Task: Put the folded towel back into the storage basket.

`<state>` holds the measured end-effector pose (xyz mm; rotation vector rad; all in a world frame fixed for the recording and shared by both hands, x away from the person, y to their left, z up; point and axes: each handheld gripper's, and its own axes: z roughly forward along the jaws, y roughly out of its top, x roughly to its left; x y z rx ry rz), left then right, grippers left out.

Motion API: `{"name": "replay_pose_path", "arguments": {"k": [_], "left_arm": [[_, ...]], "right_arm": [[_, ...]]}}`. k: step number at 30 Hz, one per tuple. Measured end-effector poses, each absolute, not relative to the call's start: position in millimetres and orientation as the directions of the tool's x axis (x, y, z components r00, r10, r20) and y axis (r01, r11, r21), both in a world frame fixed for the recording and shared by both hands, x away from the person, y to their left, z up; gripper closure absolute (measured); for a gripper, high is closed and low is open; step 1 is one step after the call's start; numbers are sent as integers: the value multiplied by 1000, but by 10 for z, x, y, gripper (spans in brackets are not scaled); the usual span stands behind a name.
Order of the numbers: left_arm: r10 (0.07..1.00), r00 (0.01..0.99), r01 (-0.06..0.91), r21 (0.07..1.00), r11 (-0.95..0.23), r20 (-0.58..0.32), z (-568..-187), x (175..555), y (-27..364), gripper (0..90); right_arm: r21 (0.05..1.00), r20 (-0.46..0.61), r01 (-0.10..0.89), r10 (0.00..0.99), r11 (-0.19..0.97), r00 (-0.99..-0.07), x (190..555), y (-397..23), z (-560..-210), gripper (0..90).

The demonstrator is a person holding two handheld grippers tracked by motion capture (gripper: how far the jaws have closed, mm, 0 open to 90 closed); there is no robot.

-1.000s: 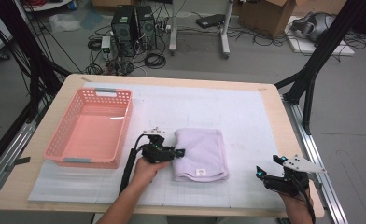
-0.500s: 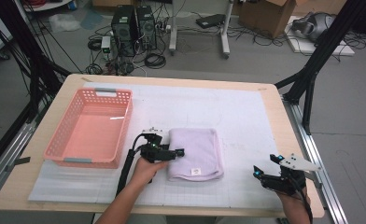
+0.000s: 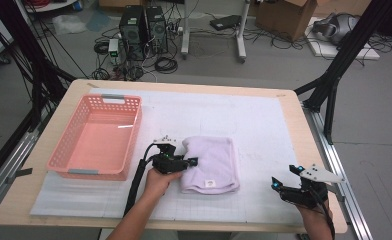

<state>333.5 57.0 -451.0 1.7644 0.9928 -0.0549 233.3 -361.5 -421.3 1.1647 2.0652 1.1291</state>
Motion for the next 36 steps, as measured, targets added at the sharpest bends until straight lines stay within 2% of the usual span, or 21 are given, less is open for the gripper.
{"name": "replay_pose_path", "arguments": {"k": [2, 9, 19, 28, 36], "left_arm": [[586, 668, 619, 780, -94, -459, -4495, 3321, 570, 678], [533, 780, 436, 895, -90, -327, -4357, 3210, 576, 689], [459, 865, 271, 958, -90, -202, -4074, 3109, 624, 700], [439, 889, 179, 982, -66, -132, -3773, 3048, 743, 707], [439, 892, 137, 990, -42, -105, -3607, 3012, 866, 708]], "right_arm": [[853, -31, 438, 865, 284, -501, 2330, -3626, -4214, 204], [855, -27, 438, 868, 277, -495, 2309, -3651, -4209, 204], [855, -20, 441, 868, 272, -496, 2301, -3652, -4207, 204], [859, -16, 435, 863, 271, -505, 2310, -3638, -4212, 204], [860, -13, 434, 862, 268, -506, 2309, -3633, -4209, 204]]}}
